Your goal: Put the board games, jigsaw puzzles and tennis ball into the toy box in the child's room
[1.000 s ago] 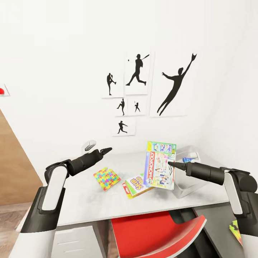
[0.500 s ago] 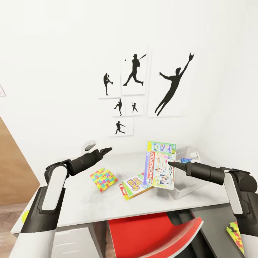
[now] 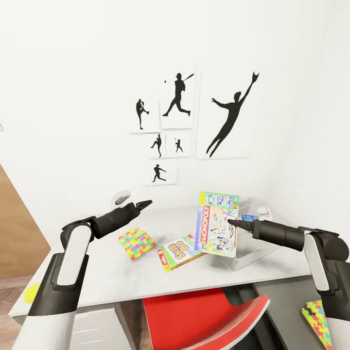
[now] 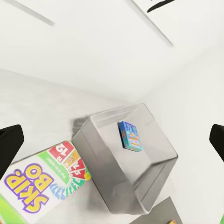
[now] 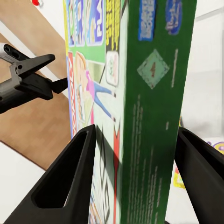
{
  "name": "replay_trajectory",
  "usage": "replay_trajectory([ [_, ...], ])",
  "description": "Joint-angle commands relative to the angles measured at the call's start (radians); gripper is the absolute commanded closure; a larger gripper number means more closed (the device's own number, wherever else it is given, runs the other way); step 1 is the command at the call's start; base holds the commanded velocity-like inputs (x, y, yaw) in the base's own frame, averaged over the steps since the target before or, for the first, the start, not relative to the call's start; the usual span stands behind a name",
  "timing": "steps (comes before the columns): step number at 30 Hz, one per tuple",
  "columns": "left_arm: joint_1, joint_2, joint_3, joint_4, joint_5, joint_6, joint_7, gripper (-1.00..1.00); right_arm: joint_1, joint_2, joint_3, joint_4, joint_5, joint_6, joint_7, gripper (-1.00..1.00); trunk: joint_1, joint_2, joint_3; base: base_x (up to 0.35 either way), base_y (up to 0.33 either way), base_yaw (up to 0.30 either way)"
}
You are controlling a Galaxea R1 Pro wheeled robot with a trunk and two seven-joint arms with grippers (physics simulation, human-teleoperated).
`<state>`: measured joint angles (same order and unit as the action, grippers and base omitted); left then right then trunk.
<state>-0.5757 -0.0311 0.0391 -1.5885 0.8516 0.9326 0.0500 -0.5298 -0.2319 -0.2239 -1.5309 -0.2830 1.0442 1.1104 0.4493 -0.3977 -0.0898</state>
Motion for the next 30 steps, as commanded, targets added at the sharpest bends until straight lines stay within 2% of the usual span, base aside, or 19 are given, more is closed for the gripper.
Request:
replay_trajectory([
  [1, -0.001, -0.001, 0.002, -0.001, 0.007, 0.006, 0.005, -1.0, -0.001, -0.001, -0.001, 0.0, 0.003, 0.003, 0.005, 1.0, 0.001, -0.002, -0.002, 0.0, -0.046, 0.0],
  [19, -0.001, -0.001, 0.002, -0.001, 0.007, 0.006, 0.005, -1.0, -0.007, 0.0, -0.001, 0.009, 0.006, 0.003, 0.003, 1.0, 0.001, -0.002, -0.002, 0.0, -0.009, 0.056],
  [22, -0.001, -0.001, 0.002, -0.001, 0.008, 0.006, 0.006, -1.0, -0.025, -0.006, -0.004, 0.062, 0.006, 0.003, -0.007, 1.0, 0.001, -0.002, -0.002, 0.0, -0.001, 0.009],
  [25, -0.002, -0.006, 0.001, -0.001, 0.009, 0.007, 0.005, -1.0, -0.103, -0.017, -0.006, 0.179, 0.007, 0.003, -0.045, 1.0, 0.001, -0.002, -0.002, 0.0, 0.0, 0.005],
  [28, -0.005, -0.018, -0.002, -0.007, 0.017, 0.008, 0.004, -1.0, -0.242, -0.051, -0.006, 0.36, 0.008, 0.003, -0.098, 1.0, 0.001, -0.002, -0.002, 0.0, 0.0, 0.002],
  [30, -0.007, -0.031, -0.006, -0.011, 0.039, 0.01, 0.003, -1.0, -0.352, -0.082, -0.005, 0.505, 0.01, 0.003, -0.132, 1.0, 0.001, -0.002, -0.002, 0.0, 0.0, 0.001],
])
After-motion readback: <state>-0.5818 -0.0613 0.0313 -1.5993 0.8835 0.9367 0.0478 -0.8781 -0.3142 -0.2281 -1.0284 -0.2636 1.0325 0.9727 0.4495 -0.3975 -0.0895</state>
